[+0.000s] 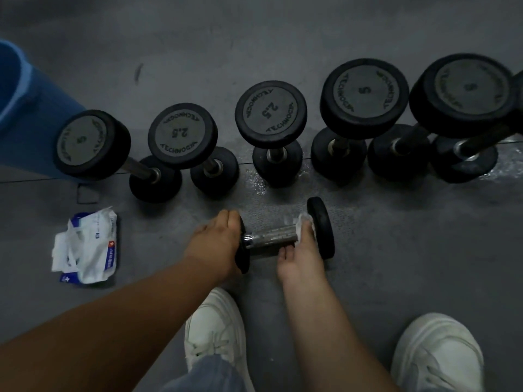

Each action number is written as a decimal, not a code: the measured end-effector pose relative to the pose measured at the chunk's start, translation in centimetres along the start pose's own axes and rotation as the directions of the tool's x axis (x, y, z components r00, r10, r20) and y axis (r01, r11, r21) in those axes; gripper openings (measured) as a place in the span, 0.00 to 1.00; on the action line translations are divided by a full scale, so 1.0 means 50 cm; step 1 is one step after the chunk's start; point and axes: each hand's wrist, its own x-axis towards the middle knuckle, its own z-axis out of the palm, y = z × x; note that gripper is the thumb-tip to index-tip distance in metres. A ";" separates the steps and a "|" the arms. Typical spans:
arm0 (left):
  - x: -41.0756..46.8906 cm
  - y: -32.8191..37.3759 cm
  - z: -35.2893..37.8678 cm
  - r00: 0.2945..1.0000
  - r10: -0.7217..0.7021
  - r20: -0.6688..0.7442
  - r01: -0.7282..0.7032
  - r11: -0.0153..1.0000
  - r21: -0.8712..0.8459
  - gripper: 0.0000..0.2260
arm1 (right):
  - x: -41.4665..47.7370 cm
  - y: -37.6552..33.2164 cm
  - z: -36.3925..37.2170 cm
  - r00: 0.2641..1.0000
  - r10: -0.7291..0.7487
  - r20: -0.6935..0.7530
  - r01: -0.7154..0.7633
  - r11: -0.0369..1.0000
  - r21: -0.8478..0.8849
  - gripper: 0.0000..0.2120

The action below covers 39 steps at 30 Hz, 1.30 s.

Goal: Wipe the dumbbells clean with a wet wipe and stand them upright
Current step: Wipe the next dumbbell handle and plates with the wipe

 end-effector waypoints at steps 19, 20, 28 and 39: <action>0.001 0.001 -0.014 0.998 -0.018 0.061 0.016 1.000 0.027 0.48 | -0.068 0.035 -0.113 0.859 -0.497 0.124 0.493 0.735 -0.466 0.11; 0.001 0.000 -0.013 0.998 -0.016 0.059 0.014 0.999 0.030 0.48 | -0.070 0.037 -0.111 0.746 -0.606 0.277 0.632 0.515 -0.579 0.14; 0.004 -0.002 -0.010 0.999 -0.004 0.048 0.003 1.000 0.017 0.47 | -0.045 0.041 -0.092 0.612 -0.461 0.643 0.468 -0.445 -0.764 0.35; 0.006 -0.001 -0.009 0.998 -0.015 0.055 0.015 1.000 -0.005 0.45 | -0.040 -0.002 -0.088 0.678 -0.335 0.654 0.437 -0.531 -0.726 0.36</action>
